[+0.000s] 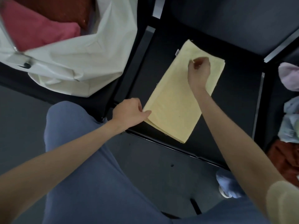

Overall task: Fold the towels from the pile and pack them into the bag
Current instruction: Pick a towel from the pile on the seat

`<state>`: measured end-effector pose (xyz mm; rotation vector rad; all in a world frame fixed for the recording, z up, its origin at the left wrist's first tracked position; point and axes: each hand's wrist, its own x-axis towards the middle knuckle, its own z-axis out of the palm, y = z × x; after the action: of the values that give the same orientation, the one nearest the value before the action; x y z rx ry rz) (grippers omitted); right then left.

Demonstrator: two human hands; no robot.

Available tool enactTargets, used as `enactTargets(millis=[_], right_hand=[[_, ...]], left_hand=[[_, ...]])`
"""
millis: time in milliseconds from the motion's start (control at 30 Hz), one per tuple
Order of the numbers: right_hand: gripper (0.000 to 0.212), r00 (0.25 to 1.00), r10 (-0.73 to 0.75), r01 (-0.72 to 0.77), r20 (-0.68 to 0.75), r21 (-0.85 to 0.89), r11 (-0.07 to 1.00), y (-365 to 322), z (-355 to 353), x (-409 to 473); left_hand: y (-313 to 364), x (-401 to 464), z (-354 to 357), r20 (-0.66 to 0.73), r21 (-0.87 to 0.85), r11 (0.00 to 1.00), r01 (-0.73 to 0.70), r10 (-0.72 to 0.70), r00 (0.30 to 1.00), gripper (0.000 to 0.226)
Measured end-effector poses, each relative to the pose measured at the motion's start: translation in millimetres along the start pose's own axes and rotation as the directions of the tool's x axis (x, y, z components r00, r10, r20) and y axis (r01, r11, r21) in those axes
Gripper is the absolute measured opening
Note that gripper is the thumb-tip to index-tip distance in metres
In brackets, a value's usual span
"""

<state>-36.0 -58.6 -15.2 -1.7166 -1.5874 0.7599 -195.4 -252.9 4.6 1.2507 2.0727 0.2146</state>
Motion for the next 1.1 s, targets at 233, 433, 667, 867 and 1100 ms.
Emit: enactTargets(millis=[233, 433, 667, 867, 1100], right_hand=[[0.032, 0.983, 0.144, -0.157, -0.115, -0.113, 0.981, 47, -74, -134], [0.032, 0.92, 0.348, -0.292, 0.183, -0.273, 0.916, 61, -86, -188], [0.015, 0.833, 0.437, -0.438, 0.339, -0.077, 0.895, 57, -129, -208], [0.021, 0.785, 0.434, -0.55, 0.441, 0.175, 0.817, 44, -171, -236], [0.015, 0.698, 0.475, -0.715, 0.536, 0.553, 0.427, 36, -181, -203]], left_hand=[[11, 4, 12, -0.105, -0.02, 0.998, -0.063, 0.06, 0.993, 0.029], [22, -11, 17, -0.003, -0.033, 0.999, 0.036, -0.036, 0.999, 0.027], [13, -49, 22, 0.126, -0.275, 0.958, 0.083, -0.05, 0.991, 0.016], [21, -94, 13, 0.24, -0.507, 0.834, 0.217, -0.104, 0.965, 0.014], [57, -90, -4, 0.291, -0.868, 0.373, 0.327, -0.153, 0.945, 0.004]])
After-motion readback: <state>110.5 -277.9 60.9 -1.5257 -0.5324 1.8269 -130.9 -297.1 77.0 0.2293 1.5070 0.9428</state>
